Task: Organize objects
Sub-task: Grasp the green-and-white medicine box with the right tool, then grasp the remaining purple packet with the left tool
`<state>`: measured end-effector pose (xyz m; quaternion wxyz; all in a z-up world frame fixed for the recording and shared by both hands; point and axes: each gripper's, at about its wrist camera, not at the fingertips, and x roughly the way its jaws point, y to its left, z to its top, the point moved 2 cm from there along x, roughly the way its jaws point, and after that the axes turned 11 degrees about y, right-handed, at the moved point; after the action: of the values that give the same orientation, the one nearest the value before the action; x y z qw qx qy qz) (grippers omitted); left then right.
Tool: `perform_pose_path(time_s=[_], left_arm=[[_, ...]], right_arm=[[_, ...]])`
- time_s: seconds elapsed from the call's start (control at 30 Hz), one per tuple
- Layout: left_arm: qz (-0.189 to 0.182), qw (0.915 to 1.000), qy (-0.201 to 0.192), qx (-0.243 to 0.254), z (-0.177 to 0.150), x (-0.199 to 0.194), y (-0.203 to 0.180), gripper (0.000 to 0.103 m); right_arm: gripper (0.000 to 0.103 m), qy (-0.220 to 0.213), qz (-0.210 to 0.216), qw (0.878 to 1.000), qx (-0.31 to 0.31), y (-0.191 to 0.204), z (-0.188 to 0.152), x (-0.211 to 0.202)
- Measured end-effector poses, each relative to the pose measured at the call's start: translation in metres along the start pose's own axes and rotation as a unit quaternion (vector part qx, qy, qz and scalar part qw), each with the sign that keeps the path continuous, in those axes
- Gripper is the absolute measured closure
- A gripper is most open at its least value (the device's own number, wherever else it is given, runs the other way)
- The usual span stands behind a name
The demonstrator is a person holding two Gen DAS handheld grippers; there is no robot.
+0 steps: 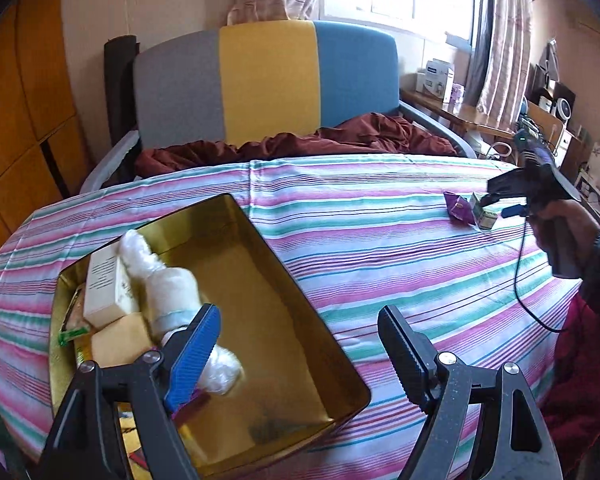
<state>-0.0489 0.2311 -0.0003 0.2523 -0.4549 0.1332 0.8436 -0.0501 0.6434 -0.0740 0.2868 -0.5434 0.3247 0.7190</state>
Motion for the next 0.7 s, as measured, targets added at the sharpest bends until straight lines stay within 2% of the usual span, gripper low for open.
perform_pose_path(time_s=[0.1,0.13,0.17,0.2,0.3,0.4,0.57,0.7], left_arm=[[-0.010,0.9999,0.004,0.008,0.010,0.005,-0.010,0.021],[-0.013,0.9998,0.003,0.012,0.014,0.007,-0.014,0.022],[-0.016,0.9997,0.002,0.015,0.018,0.008,-0.019,0.022],[-0.021,0.9996,0.001,0.018,0.021,0.008,-0.023,0.022],[-0.033,0.9990,0.002,0.028,0.032,0.014,-0.036,0.022],[-0.051,0.9979,0.009,0.040,0.044,0.023,-0.054,0.022],[-0.071,0.9945,0.036,0.068,0.067,0.047,-0.093,0.023],[-0.080,0.9917,0.066,0.076,0.085,0.074,-0.119,0.028]], right_arm=[[0.051,0.018,-0.003,1.000,-0.008,0.006,0.010,0.018],[0.054,0.028,-0.003,0.999,-0.015,0.008,0.012,0.024],[0.069,0.029,-0.016,0.999,-0.024,0.008,0.012,0.025],[0.073,0.022,-0.031,0.999,-0.035,0.008,0.012,0.022],[0.074,0.025,-0.024,0.998,-0.057,0.001,0.004,0.012],[0.074,0.027,-0.052,0.996,-0.073,-0.013,-0.010,0.003],[0.073,0.050,-0.028,0.998,-0.039,-0.043,-0.023,0.006],[0.073,0.054,-0.022,0.998,-0.028,-0.048,-0.021,0.005]])
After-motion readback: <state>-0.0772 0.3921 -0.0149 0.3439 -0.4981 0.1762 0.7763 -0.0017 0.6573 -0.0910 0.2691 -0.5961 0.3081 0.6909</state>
